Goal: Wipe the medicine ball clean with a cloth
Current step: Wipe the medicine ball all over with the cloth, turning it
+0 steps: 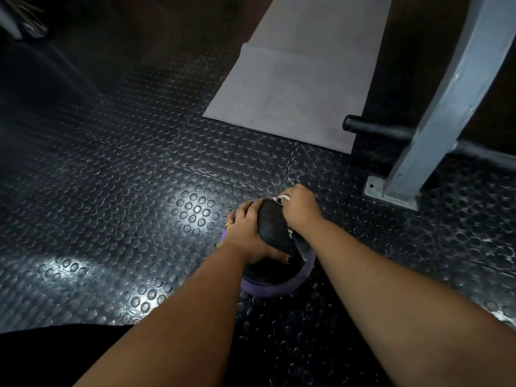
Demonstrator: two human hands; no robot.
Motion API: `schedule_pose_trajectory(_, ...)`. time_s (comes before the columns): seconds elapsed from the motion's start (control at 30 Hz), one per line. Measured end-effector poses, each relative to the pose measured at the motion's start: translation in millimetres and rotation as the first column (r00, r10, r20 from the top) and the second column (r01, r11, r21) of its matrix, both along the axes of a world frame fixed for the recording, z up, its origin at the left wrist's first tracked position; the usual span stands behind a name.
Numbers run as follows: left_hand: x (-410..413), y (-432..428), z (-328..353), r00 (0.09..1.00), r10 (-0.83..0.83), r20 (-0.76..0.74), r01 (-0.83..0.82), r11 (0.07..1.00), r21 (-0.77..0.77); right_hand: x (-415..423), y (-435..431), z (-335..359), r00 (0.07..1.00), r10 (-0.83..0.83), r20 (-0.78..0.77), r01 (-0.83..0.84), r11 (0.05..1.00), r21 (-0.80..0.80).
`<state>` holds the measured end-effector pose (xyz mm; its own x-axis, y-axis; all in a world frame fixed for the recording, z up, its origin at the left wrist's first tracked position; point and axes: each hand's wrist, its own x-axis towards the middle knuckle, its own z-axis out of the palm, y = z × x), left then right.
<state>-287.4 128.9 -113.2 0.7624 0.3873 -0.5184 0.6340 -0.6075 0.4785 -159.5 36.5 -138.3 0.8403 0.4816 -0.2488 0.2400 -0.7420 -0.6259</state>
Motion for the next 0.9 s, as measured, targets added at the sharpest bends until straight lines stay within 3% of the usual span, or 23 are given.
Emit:
schedule_pose_trajectory(0.13,4.6,6.8,0.2,0.999,0.044,-0.004,-0.044,0.998,-0.044,-53.0,-31.1,21.5,0.999,-0.011,0.048,0.000,0.973,0.231)
schedule_pose_trajectory(0.27,3.4,4.9,-1.6,1.000,0.003,0.009,-0.003,1.000,-0.030,-80.9,-58.7,18.1,0.991,0.063,0.119,-0.099,0.943,0.319)
schedule_pose_trajectory(0.5,-4.0,3.7,-1.4,0.998,0.061,0.035,-0.060,0.998,-0.030,-43.3,-30.9,13.4,0.991,-0.046,0.129,0.005,0.954,0.301)
schedule_pose_trajectory(0.6,-12.3,-1.0,-4.5,0.998,0.004,0.061,-0.005,1.000,0.026,-3.5,-16.5,2.6,0.998,-0.021,0.057,0.012,0.988,0.154)
schedule_pose_trajectory(0.7,-13.1,-2.4,-4.5,0.995,0.050,0.082,-0.051,0.999,0.004,15.6,-6.8,-0.6,0.996,0.054,-0.064,-0.052,0.998,0.037)
schedule_pose_trajectory(0.9,-6.9,5.0,-0.4,0.996,0.077,0.047,-0.075,0.996,-0.054,-19.7,-27.4,8.5,0.999,0.030,0.014,-0.032,0.975,0.220)
